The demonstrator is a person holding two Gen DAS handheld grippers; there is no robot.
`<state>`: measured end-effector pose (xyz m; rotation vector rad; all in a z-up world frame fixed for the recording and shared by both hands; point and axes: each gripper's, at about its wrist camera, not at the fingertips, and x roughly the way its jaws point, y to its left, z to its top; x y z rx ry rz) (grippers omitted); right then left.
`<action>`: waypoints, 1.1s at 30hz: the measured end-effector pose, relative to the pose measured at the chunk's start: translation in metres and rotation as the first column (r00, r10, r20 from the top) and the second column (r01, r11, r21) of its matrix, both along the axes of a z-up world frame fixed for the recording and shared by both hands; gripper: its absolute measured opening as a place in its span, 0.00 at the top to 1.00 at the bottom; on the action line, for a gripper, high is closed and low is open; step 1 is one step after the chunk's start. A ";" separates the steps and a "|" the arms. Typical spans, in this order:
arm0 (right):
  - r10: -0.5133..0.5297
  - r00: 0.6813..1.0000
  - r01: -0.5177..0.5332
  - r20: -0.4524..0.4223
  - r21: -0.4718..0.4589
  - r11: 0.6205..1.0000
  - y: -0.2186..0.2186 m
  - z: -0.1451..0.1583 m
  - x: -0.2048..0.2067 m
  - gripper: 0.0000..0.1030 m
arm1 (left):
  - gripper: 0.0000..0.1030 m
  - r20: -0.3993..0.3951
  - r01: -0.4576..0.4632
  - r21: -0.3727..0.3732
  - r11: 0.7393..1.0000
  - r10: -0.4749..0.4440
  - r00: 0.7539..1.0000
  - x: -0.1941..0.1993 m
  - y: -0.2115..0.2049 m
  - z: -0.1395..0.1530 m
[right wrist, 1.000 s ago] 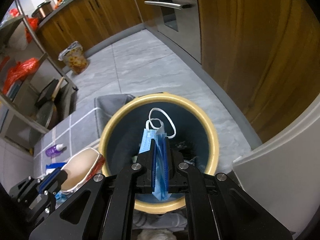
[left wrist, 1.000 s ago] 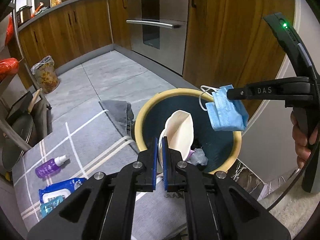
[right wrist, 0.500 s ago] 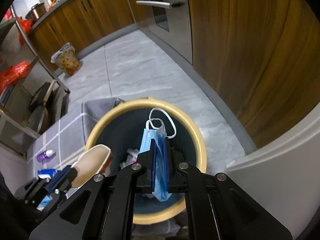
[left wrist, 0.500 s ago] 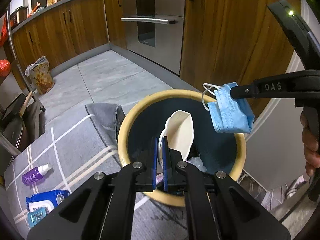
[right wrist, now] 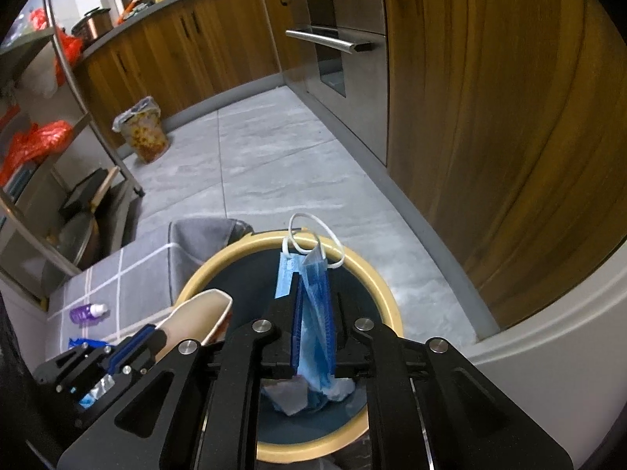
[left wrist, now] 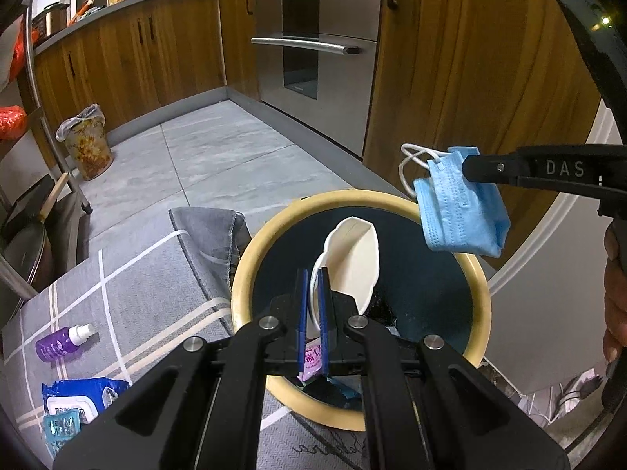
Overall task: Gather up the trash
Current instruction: 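Open both tools over the teal bin to drop the cup and mask, then move both open tools back over the remaining trash on the mat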
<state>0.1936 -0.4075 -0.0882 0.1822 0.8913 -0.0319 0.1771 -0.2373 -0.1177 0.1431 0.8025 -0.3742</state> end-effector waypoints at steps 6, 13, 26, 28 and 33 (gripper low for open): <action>-0.005 1.000 0.005 0.018 -0.002 1.000 -0.002 0.004 -0.003 0.85 | 0.74 0.010 -0.003 -0.009 1.000 0.003 1.000 -0.003 0.005 0.004; -0.004 1.000 0.004 0.031 -0.010 1.000 0.002 0.009 -0.006 0.54 | 0.58 0.036 -0.015 -0.004 1.000 0.015 0.999 -0.011 0.015 0.013; 0.006 0.997 -0.007 0.071 0.008 1.000 0.024 0.025 -0.018 0.09 | 0.22 0.096 -0.087 -0.013 0.996 0.087 0.992 -0.028 0.058 0.040; 0.011 0.997 -0.011 0.074 0.000 1.000 0.030 0.028 -0.020 0.08 | 0.21 0.103 -0.089 -0.009 0.996 0.089 0.991 -0.033 0.062 0.043; 0.018 0.996 -0.017 0.088 -0.012 1.000 0.043 0.035 -0.033 0.07 | 0.19 0.121 -0.095 -0.006 0.995 0.095 0.988 -0.048 0.077 0.051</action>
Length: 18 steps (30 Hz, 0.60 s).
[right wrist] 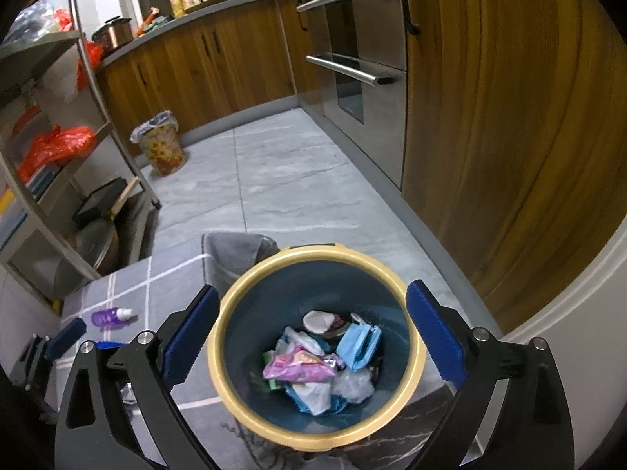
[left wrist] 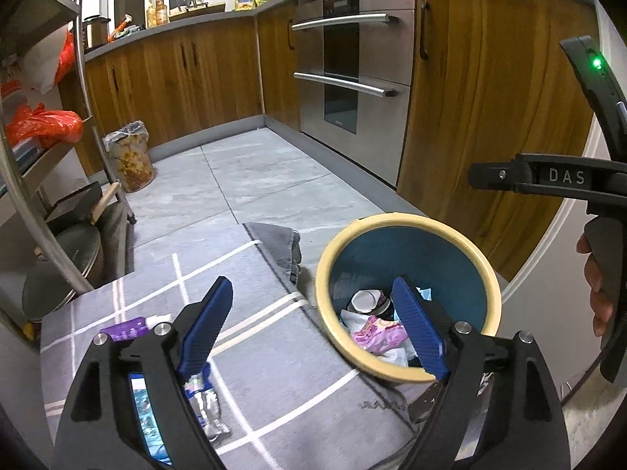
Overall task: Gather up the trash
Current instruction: 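Move both open tools back over the remaining trash on the mat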
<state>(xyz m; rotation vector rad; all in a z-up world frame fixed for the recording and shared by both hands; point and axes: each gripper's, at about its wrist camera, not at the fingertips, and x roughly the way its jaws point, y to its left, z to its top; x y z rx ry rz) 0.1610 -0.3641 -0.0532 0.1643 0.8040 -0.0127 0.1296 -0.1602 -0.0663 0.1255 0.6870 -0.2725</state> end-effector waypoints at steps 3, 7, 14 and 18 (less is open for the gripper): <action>0.012 1.000 -0.012 0.004 -0.013 1.000 0.011 0.004 -0.006 0.07 | 0.19 0.009 -0.007 0.000 1.000 0.007 1.000 -0.009 0.010 0.006; 0.036 0.999 -0.036 0.018 -0.028 0.999 0.026 0.010 -0.014 0.07 | 0.19 0.024 -0.020 0.004 1.000 0.020 1.000 -0.022 0.028 0.015; 0.093 0.995 -0.090 0.026 -0.073 0.993 0.061 0.016 -0.024 0.06 | 0.18 0.031 -0.082 0.007 0.997 0.082 0.996 -0.038 0.069 0.023; 0.134 0.991 -0.131 0.023 -0.084 0.988 0.084 0.018 -0.026 0.06 | 0.18 0.015 -0.147 -0.016 0.989 0.147 0.989 -0.042 0.100 0.025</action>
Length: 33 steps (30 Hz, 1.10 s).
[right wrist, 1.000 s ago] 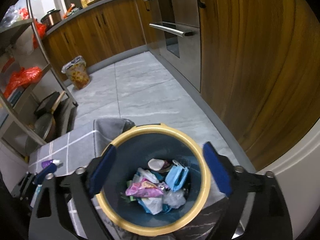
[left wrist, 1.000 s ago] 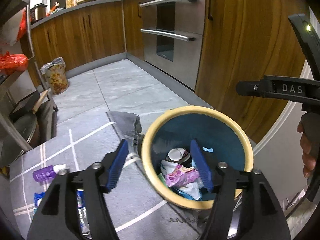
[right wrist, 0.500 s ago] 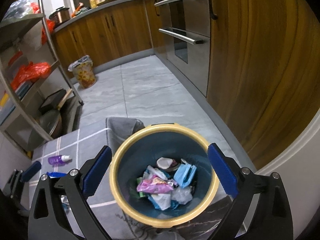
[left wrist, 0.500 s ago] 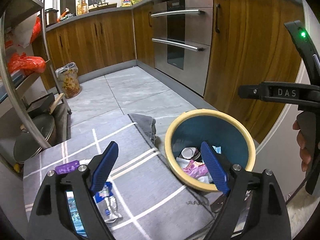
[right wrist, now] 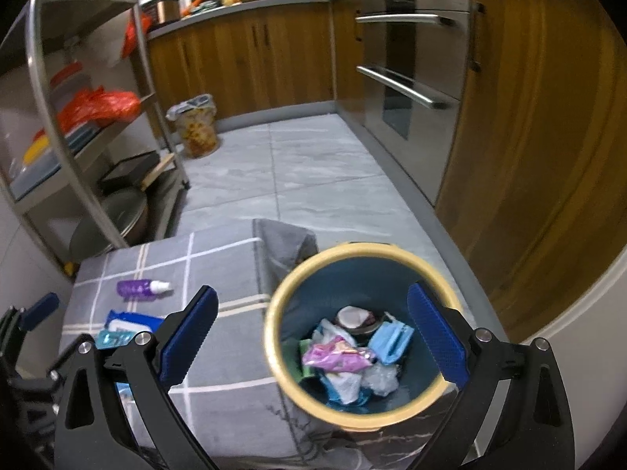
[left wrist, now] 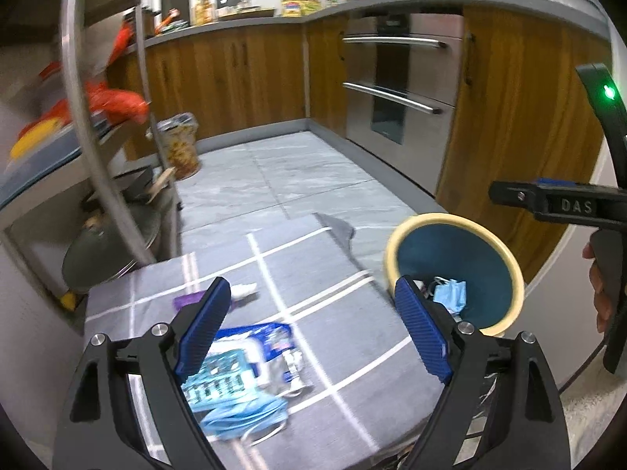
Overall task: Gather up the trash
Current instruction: 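Move both open tools back over the remaining trash on the mat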
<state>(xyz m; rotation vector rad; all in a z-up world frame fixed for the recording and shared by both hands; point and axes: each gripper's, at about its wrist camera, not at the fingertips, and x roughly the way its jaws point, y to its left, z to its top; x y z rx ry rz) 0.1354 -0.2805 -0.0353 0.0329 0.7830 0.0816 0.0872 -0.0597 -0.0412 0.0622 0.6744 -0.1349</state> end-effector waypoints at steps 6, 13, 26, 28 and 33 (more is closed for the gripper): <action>0.067 0.998 -0.067 -0.010 -0.013 0.998 0.041 0.000 0.000 0.06 | 0.18 -0.025 -0.118 -0.036 0.992 0.117 0.993 -0.012 0.055 -0.004; 0.150 0.988 -0.151 -0.041 -0.022 0.988 0.096 -0.008 0.010 0.06 | 0.18 -0.056 -0.233 -0.051 0.971 0.230 0.972 -0.020 0.111 -0.013; 0.230 0.966 -0.236 -0.120 -0.038 0.971 0.162 -0.034 0.046 0.06 | 0.18 -0.189 -0.260 -0.022 0.965 0.251 0.949 -0.008 0.149 -0.062; 0.232 0.964 -0.237 -0.130 -0.026 0.971 0.166 -0.036 0.052 0.06 | 0.18 -0.221 -0.248 -0.034 0.968 0.234 0.947 -0.003 0.143 -0.074; 0.236 0.961 -0.238 -0.144 0.009 0.971 0.174 -0.040 0.066 0.06 | 0.18 -0.262 -0.190 -0.018 0.982 0.179 0.948 0.010 0.120 -0.097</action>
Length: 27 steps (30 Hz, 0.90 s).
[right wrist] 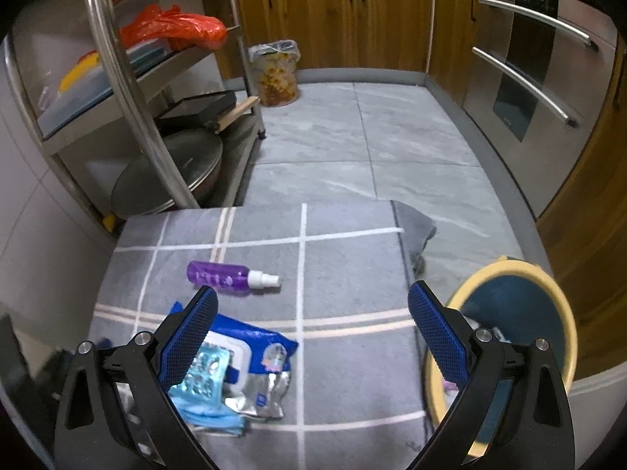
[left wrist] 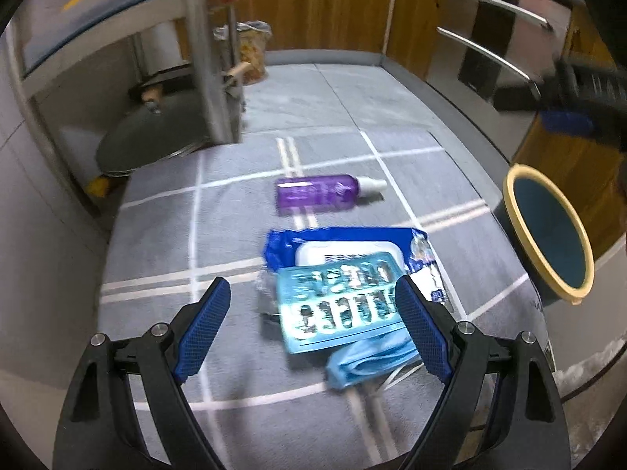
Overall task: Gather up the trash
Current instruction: 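Move both open tools back over the remaining trash on the mat, then grasp the blue plastic blister tray with the left tool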
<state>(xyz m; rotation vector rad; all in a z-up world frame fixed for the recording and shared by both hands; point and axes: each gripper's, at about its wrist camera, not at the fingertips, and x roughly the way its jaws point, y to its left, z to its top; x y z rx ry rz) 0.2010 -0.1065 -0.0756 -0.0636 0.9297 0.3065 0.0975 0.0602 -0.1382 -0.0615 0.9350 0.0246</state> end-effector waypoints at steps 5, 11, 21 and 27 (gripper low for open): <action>0.013 1.000 -0.013 -0.009 0.000 1.000 0.006 -0.003 0.007 0.06 | 0.17 -0.059 0.042 0.002 0.999 -0.042 0.997 0.014 -0.017 -0.022; 0.016 1.000 -0.016 -0.021 -0.002 1.000 0.003 -0.007 0.016 0.06 | 0.14 -0.119 0.042 0.033 0.999 -0.038 0.992 0.031 -0.026 -0.040; -0.032 0.998 0.034 -0.058 0.034 0.999 -0.009 -0.014 0.037 0.06 | 0.09 -0.151 0.068 0.051 0.996 -0.059 0.987 0.040 -0.035 -0.045; -0.016 0.998 0.017 -0.057 0.026 1.000 -0.002 -0.016 0.039 0.06 | 0.30 -0.134 0.075 0.040 0.996 -0.069 0.989 0.039 -0.032 -0.038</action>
